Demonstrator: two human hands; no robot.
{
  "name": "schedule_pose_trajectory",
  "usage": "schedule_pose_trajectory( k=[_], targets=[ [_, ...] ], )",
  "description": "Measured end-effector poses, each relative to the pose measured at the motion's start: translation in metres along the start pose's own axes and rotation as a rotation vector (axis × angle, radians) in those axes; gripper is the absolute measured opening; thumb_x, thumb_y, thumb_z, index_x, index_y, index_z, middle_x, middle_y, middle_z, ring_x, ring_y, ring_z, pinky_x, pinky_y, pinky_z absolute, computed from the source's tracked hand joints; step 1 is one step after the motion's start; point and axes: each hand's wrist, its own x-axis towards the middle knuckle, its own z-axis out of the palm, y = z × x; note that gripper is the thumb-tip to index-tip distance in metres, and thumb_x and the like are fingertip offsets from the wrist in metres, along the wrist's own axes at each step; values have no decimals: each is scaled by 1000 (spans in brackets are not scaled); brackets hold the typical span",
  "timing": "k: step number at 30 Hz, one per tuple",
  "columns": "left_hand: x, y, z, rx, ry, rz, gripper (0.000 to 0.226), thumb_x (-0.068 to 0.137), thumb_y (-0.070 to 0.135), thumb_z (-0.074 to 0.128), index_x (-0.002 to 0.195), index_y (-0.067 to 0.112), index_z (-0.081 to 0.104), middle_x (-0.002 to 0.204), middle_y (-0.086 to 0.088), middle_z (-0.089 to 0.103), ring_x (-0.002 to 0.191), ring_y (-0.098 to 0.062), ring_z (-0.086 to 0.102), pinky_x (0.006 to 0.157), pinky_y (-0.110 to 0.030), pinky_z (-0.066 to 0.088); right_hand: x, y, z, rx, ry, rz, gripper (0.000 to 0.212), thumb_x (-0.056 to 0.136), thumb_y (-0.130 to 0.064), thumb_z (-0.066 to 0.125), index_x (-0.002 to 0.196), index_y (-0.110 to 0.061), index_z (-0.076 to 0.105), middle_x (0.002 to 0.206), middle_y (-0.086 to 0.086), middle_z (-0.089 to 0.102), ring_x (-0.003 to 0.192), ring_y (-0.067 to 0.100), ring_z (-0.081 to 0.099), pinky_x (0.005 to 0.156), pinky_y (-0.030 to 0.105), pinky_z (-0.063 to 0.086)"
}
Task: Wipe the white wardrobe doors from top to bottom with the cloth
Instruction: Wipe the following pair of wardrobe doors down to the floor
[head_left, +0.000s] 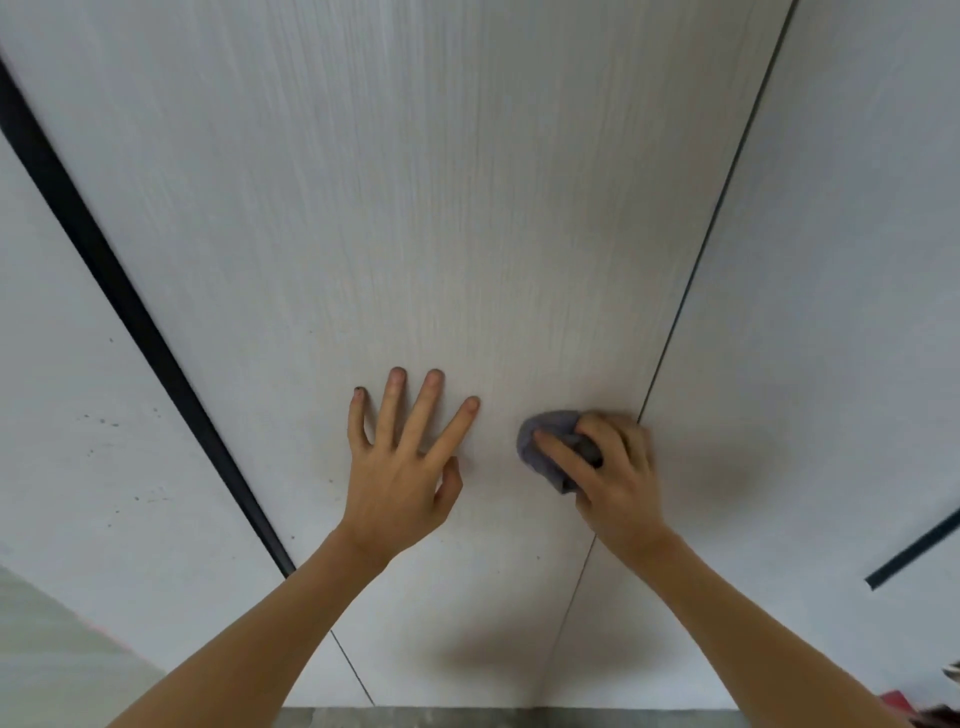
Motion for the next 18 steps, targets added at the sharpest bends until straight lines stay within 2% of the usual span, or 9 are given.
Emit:
schedule_pose_trajectory(
  k=[3,5,8,13,18],
  targets=[
    [-4,4,5,20,-4,-5,55,88,33,45,141,24,33,148,-14,26,139,-40,16,109,-62,13,-61,-10,9,-27,-272,-201,36,74,-13,52,107,-28,52,106,0,45,92,21,46,76,34,41],
    [-4,4,5,34,-12,-1,55,87,31,46,141,24,34,148,-14,26,139,-39,17,109,-62,14,-70,-8,13,-9,-319,-195,34,74,-12,48,103,-27,55,105,0,45,91,21,46,76,33,36],
    [-4,1,1,42,-37,12,57,86,28,48,141,23,35,149,-13,25,138,-40,19,108,-62,17,-44,-7,13,8,-221,-135,38,75,-6,46,105,-28,54,103,-1,45,90,20,47,75,32,36],
    [-7,-5,-12,42,-94,56,53,89,26,43,141,21,35,149,-13,26,137,-39,23,107,-60,23,34,-3,3,76,79,49,49,77,0,58,120,-23,52,107,4,44,92,24,47,76,38,43],
    [-17,-24,-24,55,-116,-19,51,88,24,41,138,17,39,145,-14,32,133,-39,31,107,-58,23,67,-25,6,189,195,296,43,81,1,48,121,-15,49,109,6,37,96,25,43,72,38,52]
  ],
)
